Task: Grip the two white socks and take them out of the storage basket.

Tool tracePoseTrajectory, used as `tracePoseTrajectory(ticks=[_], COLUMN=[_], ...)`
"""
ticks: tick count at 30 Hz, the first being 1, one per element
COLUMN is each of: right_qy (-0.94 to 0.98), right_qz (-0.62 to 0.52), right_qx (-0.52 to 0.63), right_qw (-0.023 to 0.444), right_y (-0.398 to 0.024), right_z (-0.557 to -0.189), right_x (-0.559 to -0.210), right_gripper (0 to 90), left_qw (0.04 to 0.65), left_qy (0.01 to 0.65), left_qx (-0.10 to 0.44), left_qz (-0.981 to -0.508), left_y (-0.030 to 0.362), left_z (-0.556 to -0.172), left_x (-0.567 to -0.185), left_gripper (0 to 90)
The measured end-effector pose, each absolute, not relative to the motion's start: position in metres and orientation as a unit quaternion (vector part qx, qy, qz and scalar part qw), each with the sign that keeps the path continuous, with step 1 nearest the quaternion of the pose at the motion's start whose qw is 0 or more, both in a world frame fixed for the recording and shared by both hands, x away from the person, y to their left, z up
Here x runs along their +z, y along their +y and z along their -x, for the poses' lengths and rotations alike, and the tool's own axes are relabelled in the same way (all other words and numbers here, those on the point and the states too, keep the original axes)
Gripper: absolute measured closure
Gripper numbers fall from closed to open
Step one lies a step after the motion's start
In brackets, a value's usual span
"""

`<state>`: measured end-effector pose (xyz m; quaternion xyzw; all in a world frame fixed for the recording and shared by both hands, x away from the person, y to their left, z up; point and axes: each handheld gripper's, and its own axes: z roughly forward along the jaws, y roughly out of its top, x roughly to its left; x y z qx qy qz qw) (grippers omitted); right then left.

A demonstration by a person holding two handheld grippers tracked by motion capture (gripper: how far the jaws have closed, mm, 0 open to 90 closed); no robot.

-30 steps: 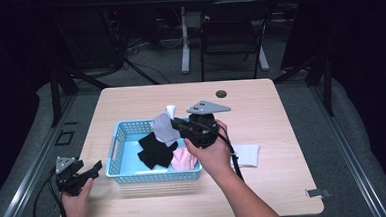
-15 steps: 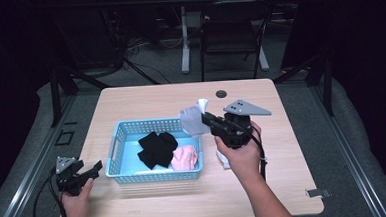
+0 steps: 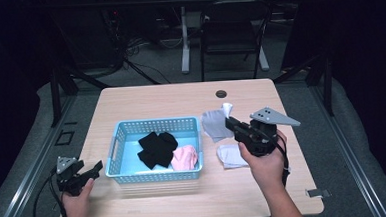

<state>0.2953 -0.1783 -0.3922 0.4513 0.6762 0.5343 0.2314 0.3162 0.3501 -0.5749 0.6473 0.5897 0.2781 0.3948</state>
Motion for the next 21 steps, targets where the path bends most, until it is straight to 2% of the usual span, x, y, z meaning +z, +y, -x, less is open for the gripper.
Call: tracePoseTrajectory(ticks=[21], right_qy=[0.682], right_qz=[-0.487], right_qx=[0.503], right_qw=[0.213], right_y=[-0.187], right_z=[-0.293], right_x=[-0.440], right_gripper=[86.8], left_qw=[0.392], left_qy=[0.592], left_qx=[0.276], left_qz=[-0.648], left_y=[0.351], left_z=[-0.316], left_x=[-0.575], left_gripper=[25.3])
